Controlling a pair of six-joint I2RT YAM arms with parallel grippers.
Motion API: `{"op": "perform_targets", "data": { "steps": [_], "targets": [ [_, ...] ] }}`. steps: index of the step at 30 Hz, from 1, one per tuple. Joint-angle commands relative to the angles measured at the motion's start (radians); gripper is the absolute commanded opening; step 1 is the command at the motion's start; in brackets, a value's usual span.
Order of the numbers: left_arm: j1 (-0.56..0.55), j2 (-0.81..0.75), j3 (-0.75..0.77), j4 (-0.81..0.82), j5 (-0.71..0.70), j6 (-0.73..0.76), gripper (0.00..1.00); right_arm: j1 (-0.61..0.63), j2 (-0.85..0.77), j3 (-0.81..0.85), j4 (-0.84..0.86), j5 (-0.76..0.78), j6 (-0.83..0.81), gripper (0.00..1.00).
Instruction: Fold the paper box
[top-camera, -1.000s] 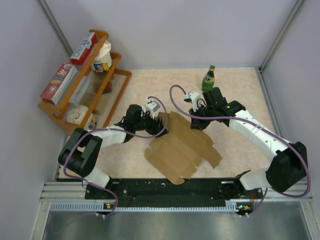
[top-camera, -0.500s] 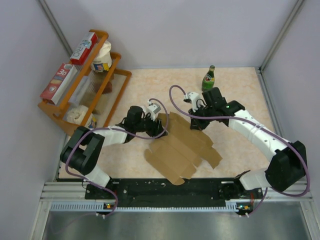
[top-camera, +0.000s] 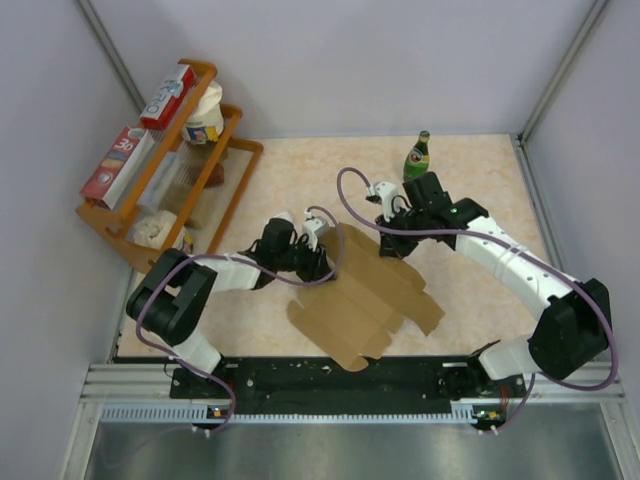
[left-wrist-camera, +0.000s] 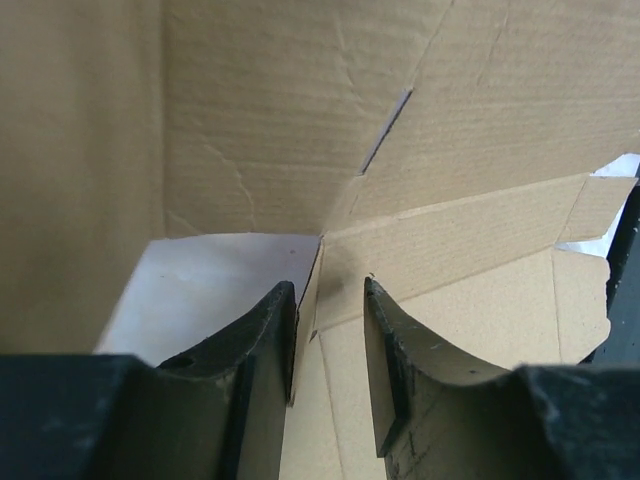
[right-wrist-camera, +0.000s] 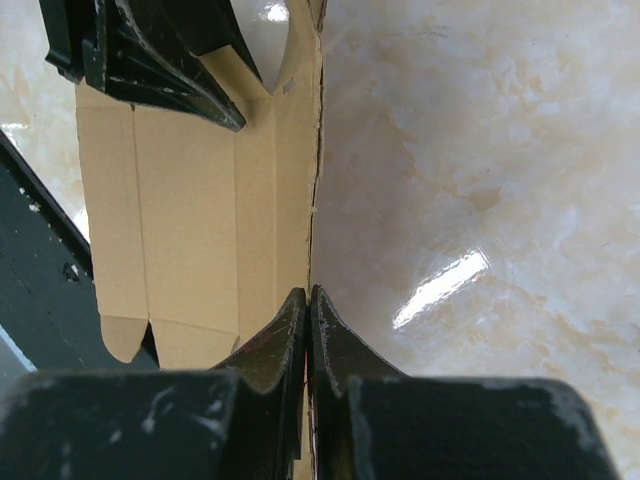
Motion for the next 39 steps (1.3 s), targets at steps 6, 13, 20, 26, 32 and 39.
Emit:
{"op": "perform_targets", "data": {
  "steps": [6, 13, 20, 26, 32, 39],
  "targets": [
    [-0.045, -0.031, 0.044, -0.072, -0.149, 0.025, 0.31, 0.014, 0.004, 0.058, 0.015, -0.006, -0.008, 0.0],
    [-0.102, -0.079, 0.06, -0.116, -0.33, 0.025, 0.29, 0.014, 0.004, 0.056, 0.021, -0.011, -0.004, 0.0],
    [-0.152, -0.09, 0.067, -0.105, -0.433, 0.01, 0.29, 0.014, 0.004, 0.049, 0.027, -0.022, 0.004, 0.0],
    [-0.215, -0.087, 0.063, -0.089, -0.516, 0.004, 0.24, 0.014, -0.004, 0.044, 0.042, -0.033, 0.019, 0.0],
    [-0.294, -0.082, 0.069, -0.116, -0.695, 0.005, 0.21, 0.012, -0.004, 0.039, 0.052, -0.039, 0.027, 0.0],
    [-0.386, -0.039, 0.124, -0.177, -0.916, 0.002, 0.19, 0.014, -0.005, 0.022, 0.07, -0.051, 0.041, 0.0]
  ]
}}
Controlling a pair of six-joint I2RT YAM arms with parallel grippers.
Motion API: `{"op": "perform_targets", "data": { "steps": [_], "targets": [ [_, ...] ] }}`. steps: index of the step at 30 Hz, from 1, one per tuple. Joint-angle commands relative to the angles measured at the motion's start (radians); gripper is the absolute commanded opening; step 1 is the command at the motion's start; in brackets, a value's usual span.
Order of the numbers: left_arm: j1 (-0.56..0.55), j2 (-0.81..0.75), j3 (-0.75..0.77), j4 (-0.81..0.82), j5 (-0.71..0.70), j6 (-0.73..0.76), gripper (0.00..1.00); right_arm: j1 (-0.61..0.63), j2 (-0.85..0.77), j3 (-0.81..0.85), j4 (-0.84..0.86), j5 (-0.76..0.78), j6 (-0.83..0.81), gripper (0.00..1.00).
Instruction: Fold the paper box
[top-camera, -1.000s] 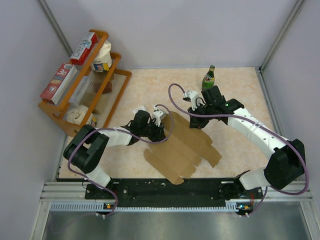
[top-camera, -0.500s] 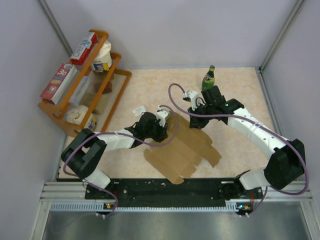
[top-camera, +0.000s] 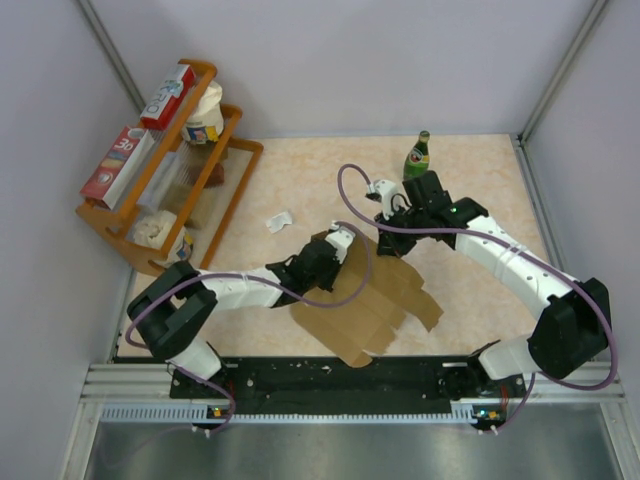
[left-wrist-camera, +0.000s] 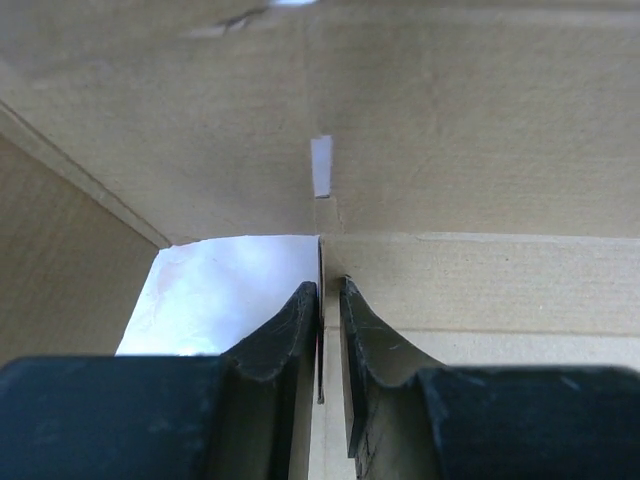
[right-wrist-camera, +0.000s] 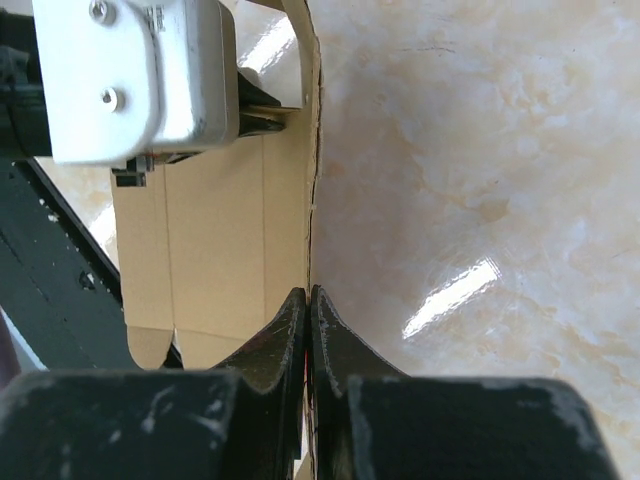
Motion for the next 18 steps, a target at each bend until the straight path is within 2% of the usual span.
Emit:
{"op": "perform_targets", "data": {
  "steps": [1, 7, 18],
  "targets": [
    [-0.064, 0.027, 0.08, -0.034, -0.198, -0.002, 0.19, 0.012, -0.01, 0.011, 0.057, -0.033, 0.02, 0.0],
    [-0.129, 0.09, 0.15, -0.095, -0.341, -0.016, 0.11, 0.012, -0.009, 0.005, 0.063, -0.036, 0.023, 0.0],
    [-0.161, 0.141, 0.195, -0.163, -0.436, -0.028, 0.03, 0.014, -0.003, -0.004, 0.072, -0.041, 0.027, 0.0]
  ]
}}
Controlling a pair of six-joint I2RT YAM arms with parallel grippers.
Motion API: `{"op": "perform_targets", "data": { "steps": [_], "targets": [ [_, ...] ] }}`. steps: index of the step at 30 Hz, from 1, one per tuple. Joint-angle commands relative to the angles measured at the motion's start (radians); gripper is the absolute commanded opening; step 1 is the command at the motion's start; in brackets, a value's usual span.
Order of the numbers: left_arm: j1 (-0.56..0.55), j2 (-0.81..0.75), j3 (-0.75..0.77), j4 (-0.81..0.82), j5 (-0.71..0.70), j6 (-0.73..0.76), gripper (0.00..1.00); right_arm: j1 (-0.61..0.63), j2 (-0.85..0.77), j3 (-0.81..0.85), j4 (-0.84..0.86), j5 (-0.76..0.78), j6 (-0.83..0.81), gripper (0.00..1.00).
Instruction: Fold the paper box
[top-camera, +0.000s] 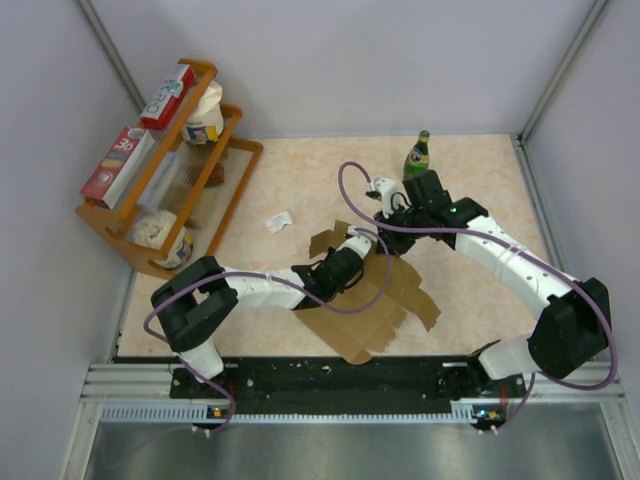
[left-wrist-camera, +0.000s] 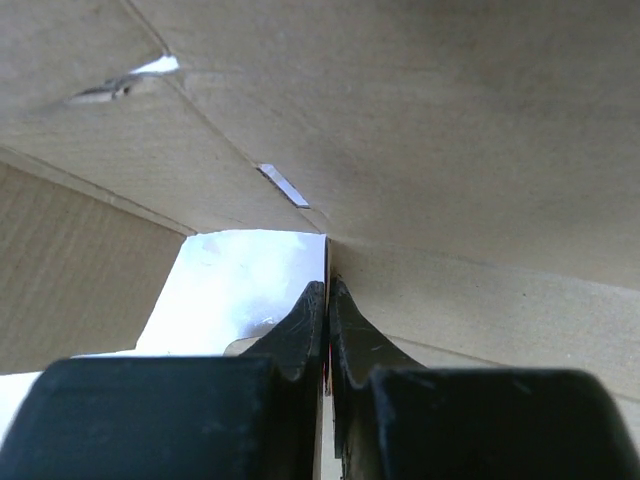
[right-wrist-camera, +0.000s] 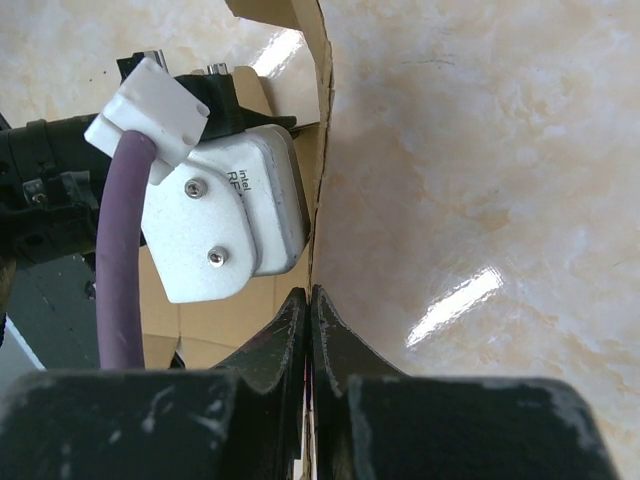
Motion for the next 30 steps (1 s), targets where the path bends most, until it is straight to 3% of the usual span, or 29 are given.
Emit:
{"op": "perform_targets", "data": {
  "steps": [1, 17, 30],
  "targets": [
    [-0.012, 0.028, 0.053, -0.035, -0.072, -0.018, 0.02, 0.014, -0.003, -0.004, 0.048, -0.029, 0.006, 0.0],
    [-0.038, 0.041, 0.078, -0.043, -0.083, -0.048, 0.01, 0.014, 0.005, -0.007, 0.053, -0.028, 0.009, 0.0],
    [-0.033, -0.123, 0.015, -0.04, 0.029, -0.057, 0.39, 0.014, 0.008, -0.005, 0.051, 0.012, -0.006, 0.0]
  ]
}}
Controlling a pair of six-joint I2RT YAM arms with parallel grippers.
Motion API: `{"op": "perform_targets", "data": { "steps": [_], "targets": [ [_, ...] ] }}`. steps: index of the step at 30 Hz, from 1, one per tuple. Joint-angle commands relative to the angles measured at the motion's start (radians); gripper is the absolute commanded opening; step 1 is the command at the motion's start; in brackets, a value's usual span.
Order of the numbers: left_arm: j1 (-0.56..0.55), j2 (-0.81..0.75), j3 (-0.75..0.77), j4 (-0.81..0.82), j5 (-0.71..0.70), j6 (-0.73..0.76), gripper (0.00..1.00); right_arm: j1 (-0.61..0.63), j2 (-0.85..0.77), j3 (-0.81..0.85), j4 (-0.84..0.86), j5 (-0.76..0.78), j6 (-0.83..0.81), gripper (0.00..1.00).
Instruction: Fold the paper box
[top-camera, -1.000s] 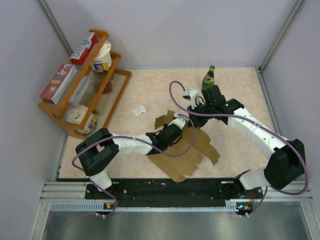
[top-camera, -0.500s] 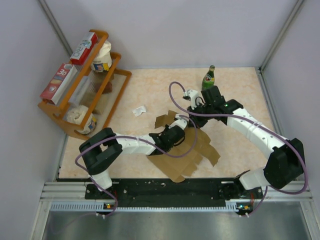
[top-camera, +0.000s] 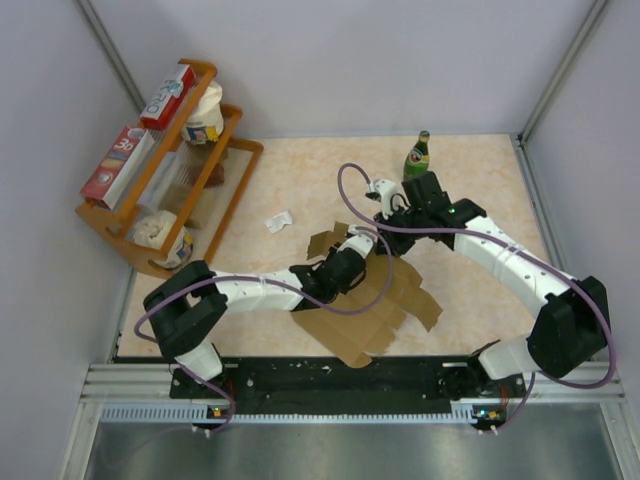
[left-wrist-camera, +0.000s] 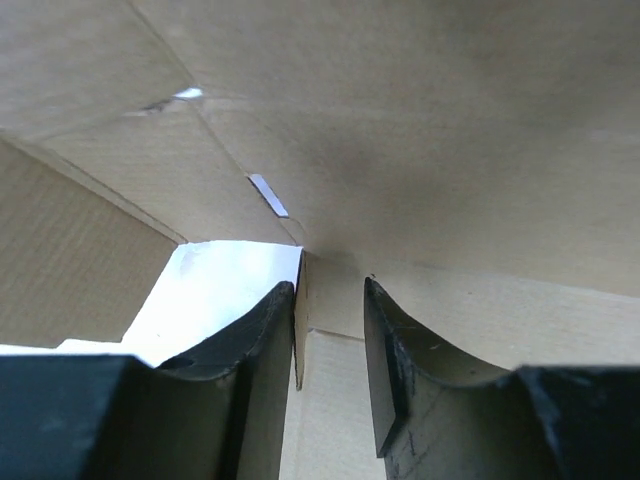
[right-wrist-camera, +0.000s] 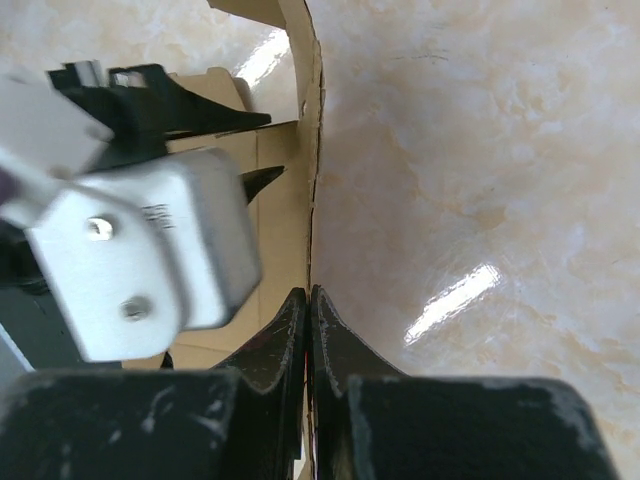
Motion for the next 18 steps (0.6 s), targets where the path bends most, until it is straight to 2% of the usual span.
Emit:
{"op": "perform_targets", "data": {
  "steps": [1, 8, 12, 16, 18],
  "targets": [
    [0.01, -0.128, -0.026, 0.032, 0.072, -0.003, 0.43, 0.012, -0.002, 0.006, 0.04, 0.003, -0.008, 0.0],
    [0.137, -0.297, -0.073, 0.015, 0.347, -0.011, 0.46, 0.012, -0.004, 0.002, 0.038, 0.024, -0.008, 0.0],
    [0.22, -0.416, -0.089, 0.014, 0.431, -0.014, 0.51, 0.012, -0.007, -0.001, 0.032, 0.049, -0.011, 0.0],
    [0.309, -0.495, -0.093, 0.08, 0.505, -0.017, 0.57, 0.012, -0.005, -0.001, 0.021, 0.052, -0.014, 0.0],
    [0.355, -0.502, -0.092, 0.115, 0.592, -0.017, 0.58, 0.014, -0.007, 0.002, 0.012, 0.049, -0.019, 0.0]
  ]
}}
